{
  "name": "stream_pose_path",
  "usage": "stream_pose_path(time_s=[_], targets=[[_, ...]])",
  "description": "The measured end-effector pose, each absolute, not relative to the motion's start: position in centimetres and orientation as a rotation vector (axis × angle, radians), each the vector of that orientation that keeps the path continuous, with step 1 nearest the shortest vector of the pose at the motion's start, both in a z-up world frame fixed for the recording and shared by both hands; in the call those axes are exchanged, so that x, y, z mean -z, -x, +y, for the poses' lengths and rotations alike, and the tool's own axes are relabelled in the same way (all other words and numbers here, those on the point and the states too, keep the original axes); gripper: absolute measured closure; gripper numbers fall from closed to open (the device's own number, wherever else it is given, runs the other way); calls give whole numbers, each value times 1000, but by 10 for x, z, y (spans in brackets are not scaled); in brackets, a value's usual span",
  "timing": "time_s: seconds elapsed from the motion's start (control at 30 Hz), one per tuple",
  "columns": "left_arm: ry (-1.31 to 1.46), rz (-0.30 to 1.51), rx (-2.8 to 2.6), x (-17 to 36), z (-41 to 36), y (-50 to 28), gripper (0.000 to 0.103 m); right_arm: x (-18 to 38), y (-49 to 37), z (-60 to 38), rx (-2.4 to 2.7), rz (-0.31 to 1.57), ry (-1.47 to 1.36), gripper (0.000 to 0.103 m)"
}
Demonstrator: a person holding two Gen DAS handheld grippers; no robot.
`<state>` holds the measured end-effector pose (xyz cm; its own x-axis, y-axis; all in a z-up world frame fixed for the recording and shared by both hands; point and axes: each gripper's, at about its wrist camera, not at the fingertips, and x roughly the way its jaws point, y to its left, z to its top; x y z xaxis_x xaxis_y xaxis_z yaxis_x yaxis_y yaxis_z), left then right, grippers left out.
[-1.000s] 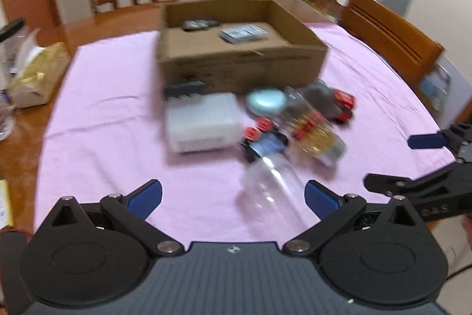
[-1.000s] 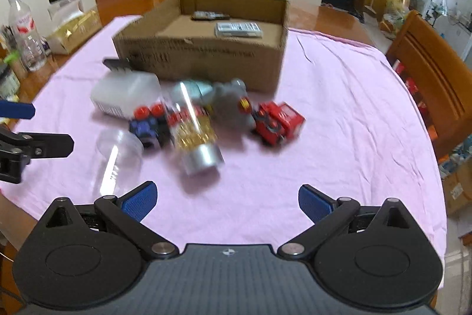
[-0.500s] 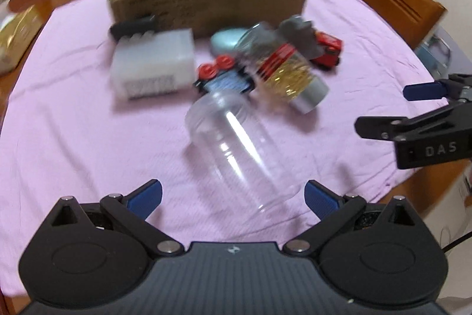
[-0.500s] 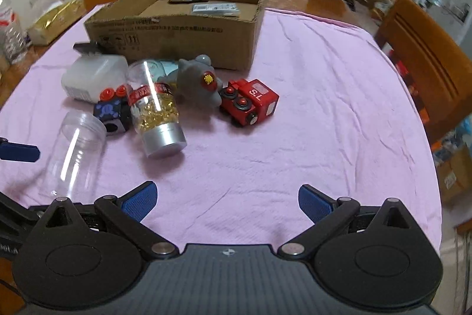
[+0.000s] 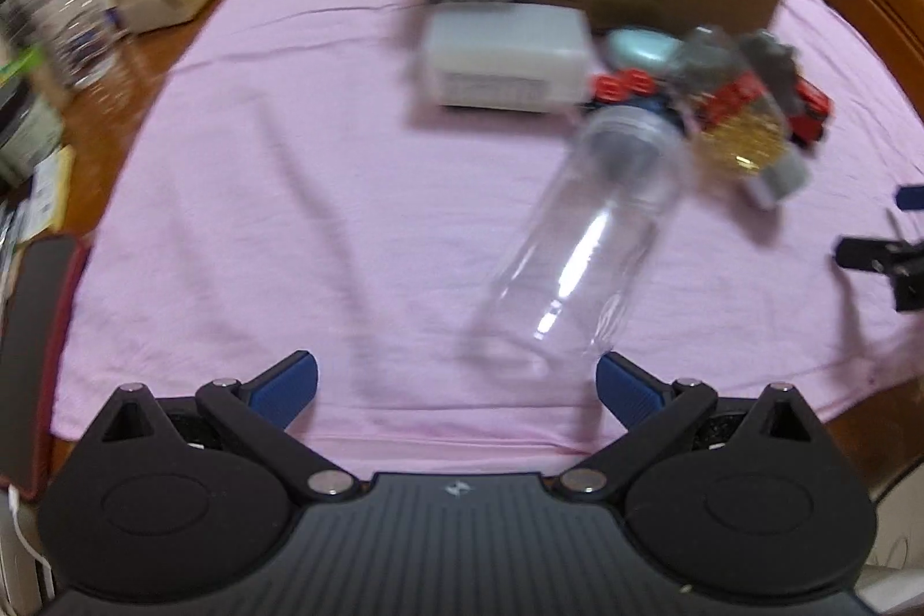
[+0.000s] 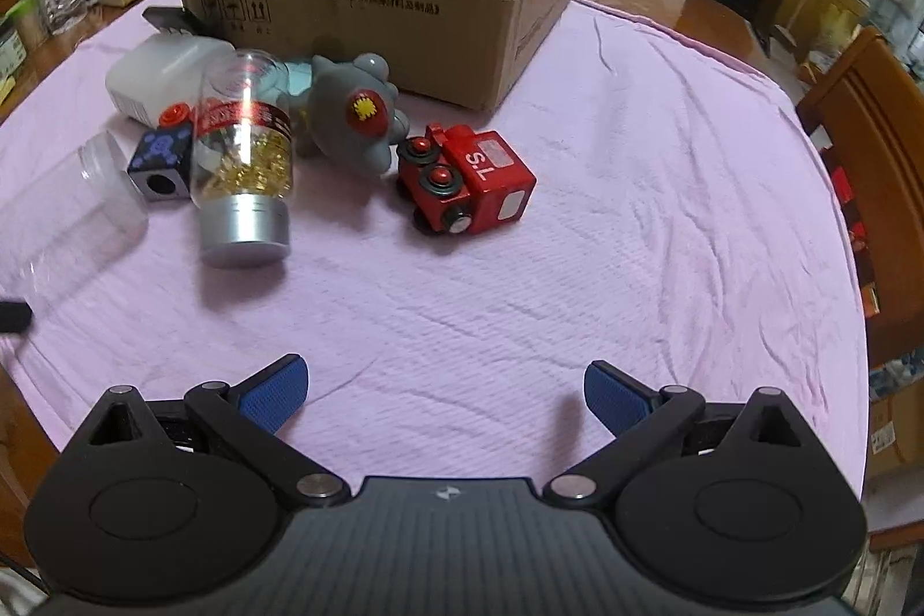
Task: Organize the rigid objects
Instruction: 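Withdraw both tools from the box back toward the remaining objects, then grasp the clear plastic jar with the left tool while the right tool grasps the red SL toy train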
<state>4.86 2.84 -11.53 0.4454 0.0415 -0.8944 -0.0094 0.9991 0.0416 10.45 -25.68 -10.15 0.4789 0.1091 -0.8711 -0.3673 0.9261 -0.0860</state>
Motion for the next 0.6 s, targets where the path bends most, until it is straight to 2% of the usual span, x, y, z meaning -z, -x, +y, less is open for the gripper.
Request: stream_pose_path(time_s=[0.4, 0.6], targets=[[10, 1068, -209, 123, 58, -76, 1, 107, -119, -268, -402, 1079, 274, 0], [82, 1087, -157, 121, 42, -78, 1, 103, -131, -270, -451, 1129, 320, 0]])
